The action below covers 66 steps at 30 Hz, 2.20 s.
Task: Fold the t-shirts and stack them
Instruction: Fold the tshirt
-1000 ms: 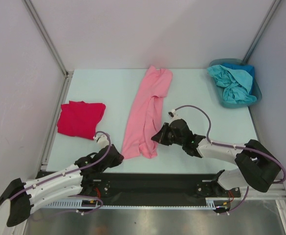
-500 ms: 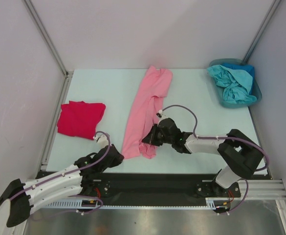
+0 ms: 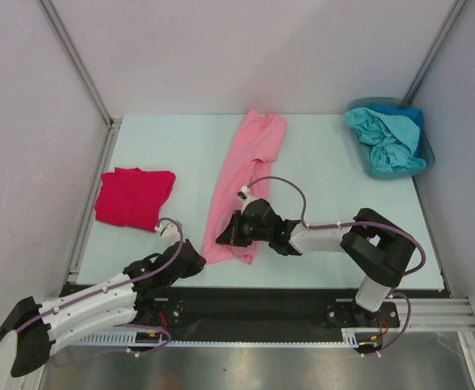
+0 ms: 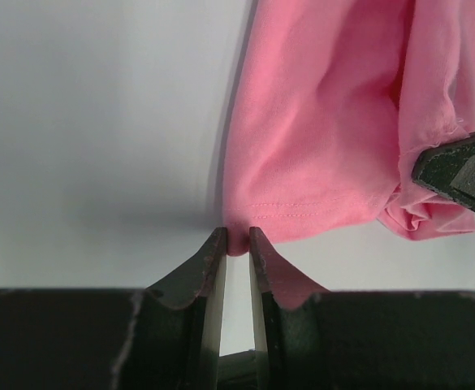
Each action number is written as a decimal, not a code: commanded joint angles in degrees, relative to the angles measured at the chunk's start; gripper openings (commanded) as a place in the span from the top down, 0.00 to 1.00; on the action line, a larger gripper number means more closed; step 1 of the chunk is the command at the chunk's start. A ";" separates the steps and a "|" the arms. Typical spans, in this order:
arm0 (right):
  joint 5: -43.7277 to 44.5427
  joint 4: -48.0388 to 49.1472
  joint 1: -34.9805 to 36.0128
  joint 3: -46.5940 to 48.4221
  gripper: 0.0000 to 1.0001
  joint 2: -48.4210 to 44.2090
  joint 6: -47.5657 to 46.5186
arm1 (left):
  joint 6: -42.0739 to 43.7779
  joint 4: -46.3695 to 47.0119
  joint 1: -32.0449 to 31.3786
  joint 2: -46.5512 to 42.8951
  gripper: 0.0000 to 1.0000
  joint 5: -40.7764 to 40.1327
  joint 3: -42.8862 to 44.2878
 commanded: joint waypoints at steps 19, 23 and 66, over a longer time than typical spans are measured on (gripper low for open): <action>2.22 0.16 -1.53 -2.47 0.25 -7.10 -1.67 | 0.06 1.06 -0.42 -0.59 0.78 -0.65 -0.39; 3.09 -6.07 -5.66 -2.55 0.25 -15.96 -4.57 | 0.23 1.32 -0.42 0.02 0.77 -0.91 -0.39; 2.75 20.43 -7.08 -33.31 0.30 -15.65 7.81 | 2.34 0.53 -0.42 2.48 0.77 -2.67 4.00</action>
